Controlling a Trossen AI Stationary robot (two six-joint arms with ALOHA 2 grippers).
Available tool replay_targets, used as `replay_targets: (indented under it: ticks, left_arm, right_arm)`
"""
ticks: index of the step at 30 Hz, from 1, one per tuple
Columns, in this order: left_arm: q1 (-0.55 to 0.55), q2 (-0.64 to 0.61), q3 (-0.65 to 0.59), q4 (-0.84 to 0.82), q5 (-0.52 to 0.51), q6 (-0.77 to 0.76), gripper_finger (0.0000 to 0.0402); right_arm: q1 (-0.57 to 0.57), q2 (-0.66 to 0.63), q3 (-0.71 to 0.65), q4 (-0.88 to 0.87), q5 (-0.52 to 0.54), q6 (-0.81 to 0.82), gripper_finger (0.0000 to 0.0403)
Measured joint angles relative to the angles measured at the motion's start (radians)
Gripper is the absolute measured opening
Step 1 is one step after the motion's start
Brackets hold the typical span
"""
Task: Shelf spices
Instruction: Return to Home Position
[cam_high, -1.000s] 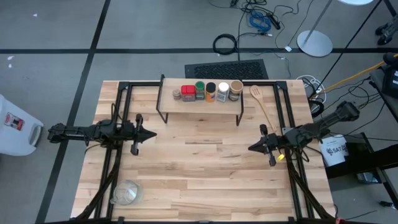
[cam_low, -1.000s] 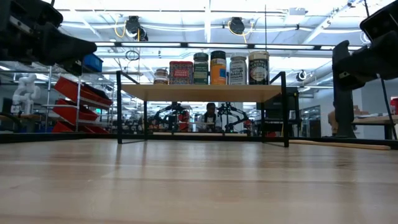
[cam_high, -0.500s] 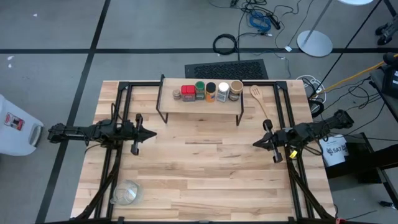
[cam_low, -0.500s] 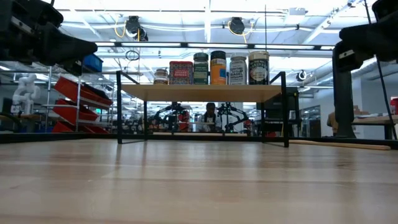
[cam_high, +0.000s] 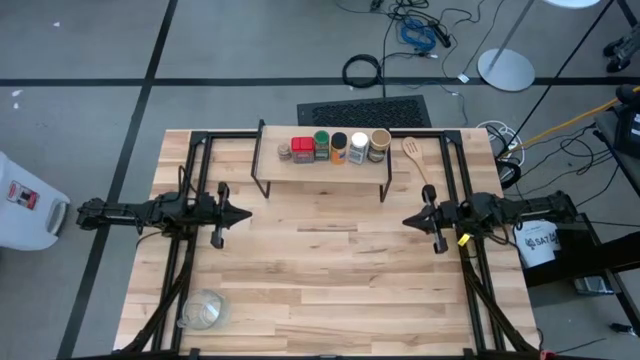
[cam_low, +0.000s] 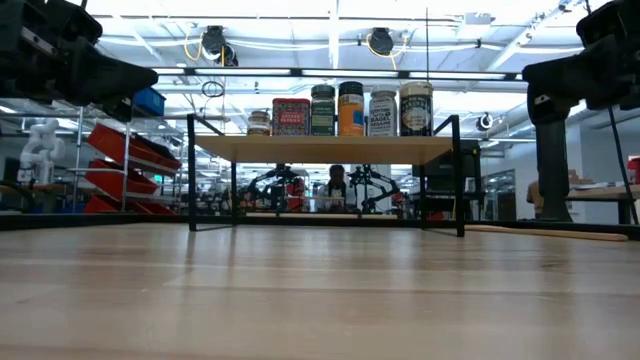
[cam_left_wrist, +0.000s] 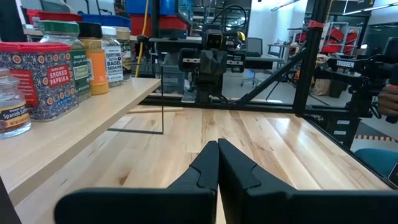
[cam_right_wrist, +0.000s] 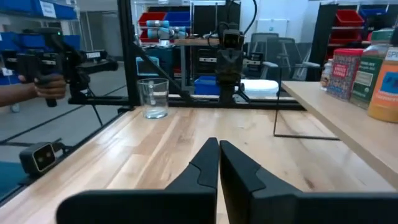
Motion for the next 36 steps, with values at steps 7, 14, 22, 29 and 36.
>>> replay_targets:
  ticks: [7, 14, 22, 29, 36]
  left_arm:
    - [0.000, 0.000, 0.000, -0.001, 0.001, 0.005, 0.0005]
    - [0.000, 0.000, 0.000, -0.002, 0.003, 0.002, 0.0005]
    - [0.000, 0.000, 0.000, -0.002, 0.005, 0.002, 0.0005]
    - [0.000, 0.000, 0.000, -0.001, 0.005, 0.001, 0.0007]
    - [0.000, 0.000, 0.000, 0.000, 0.005, 0.001, 0.0012]
  right_arm:
    - [-0.001, 0.000, 0.000, 0.000, -0.003, -0.001, 0.0000]
    - [-0.001, 0.000, 0.000, 0.000, 0.015, -0.006, 0.0000]
    - [-0.001, 0.009, 0.000, 0.000, 0.015, -0.002, 0.0000]
    - [-0.001, 0.030, 0.000, 0.001, 0.018, -0.008, 0.0000]
    - [-0.001, 0.030, 0.000, 0.001, 0.018, -0.006, 0.0000]
